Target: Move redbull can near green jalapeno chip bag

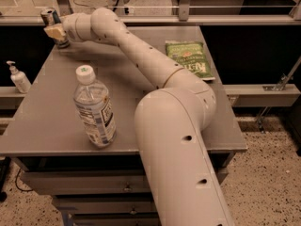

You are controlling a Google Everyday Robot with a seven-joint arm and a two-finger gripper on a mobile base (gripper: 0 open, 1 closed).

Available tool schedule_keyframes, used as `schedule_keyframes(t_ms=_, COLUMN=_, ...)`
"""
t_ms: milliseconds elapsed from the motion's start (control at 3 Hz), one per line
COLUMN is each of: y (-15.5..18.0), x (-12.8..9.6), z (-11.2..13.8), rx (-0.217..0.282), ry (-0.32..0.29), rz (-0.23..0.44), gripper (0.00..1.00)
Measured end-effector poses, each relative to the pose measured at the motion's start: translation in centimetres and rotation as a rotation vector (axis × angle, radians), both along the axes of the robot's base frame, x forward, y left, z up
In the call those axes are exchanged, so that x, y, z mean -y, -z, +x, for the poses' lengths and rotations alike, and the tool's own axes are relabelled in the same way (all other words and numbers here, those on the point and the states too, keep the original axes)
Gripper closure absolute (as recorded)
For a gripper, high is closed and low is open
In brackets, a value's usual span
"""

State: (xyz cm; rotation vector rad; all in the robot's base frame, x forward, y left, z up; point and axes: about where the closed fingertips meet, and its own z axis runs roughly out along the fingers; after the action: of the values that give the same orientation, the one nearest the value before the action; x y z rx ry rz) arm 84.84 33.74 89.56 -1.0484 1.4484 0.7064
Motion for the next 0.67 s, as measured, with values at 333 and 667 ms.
schedule_keyframes(t_ms=333, y=-0.7, x=0.1, z=-0.2, rx=0.008, ry=0.002, rz=0.012, gripper=0.88)
schedule_keyframes(t_ms=667, y=-1.9, x=1.4, z=-1.1, rx=0.027, ry=0.003, rz=0.020, gripper=1.00)
